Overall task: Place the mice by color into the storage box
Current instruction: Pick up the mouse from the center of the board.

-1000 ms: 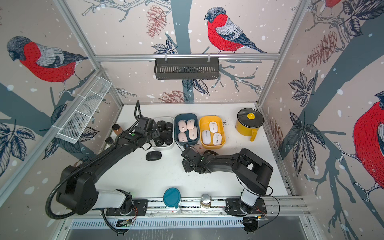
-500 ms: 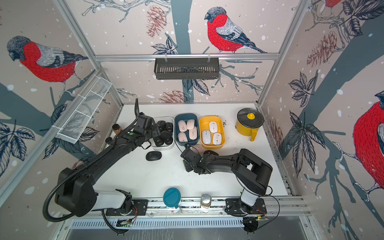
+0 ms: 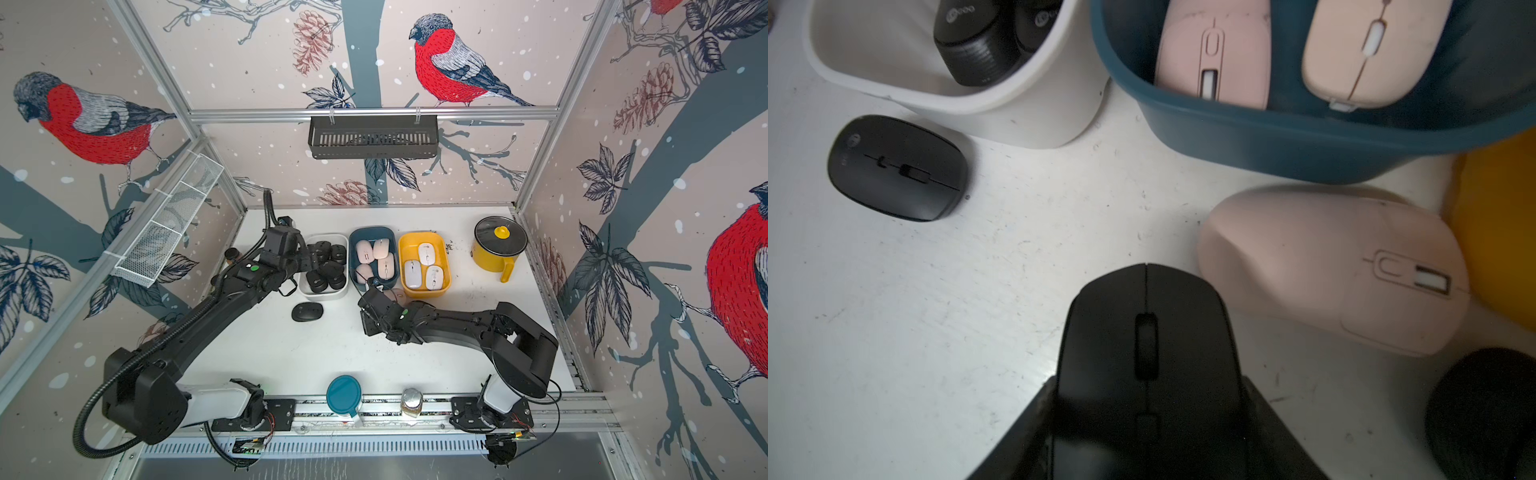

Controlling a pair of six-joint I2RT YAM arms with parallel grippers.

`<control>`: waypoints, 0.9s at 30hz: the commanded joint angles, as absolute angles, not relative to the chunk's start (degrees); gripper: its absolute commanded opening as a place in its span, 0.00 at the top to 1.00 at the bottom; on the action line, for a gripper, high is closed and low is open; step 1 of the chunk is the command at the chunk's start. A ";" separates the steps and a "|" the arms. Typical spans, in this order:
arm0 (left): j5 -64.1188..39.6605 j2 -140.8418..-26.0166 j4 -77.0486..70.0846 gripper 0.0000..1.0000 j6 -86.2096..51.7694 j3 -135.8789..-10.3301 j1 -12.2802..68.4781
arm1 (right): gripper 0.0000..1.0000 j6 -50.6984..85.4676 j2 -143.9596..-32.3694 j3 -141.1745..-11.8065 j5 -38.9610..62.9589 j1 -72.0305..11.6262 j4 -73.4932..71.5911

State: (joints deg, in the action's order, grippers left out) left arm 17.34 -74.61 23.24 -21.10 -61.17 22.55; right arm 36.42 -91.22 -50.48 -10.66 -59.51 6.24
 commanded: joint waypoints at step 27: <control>22.48 -63.90 17.02 0.18 -16.23 -52.83 22.28 | 0.48 27.94 -108.24 -80.07 -9.01 -52.77 5.54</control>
State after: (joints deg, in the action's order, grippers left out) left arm 21.37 -64.38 19.05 -16.60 -52.99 22.44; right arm 29.52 -106.85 -77.97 -9.21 -53.12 6.33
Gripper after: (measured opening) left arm 0.824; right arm 0.593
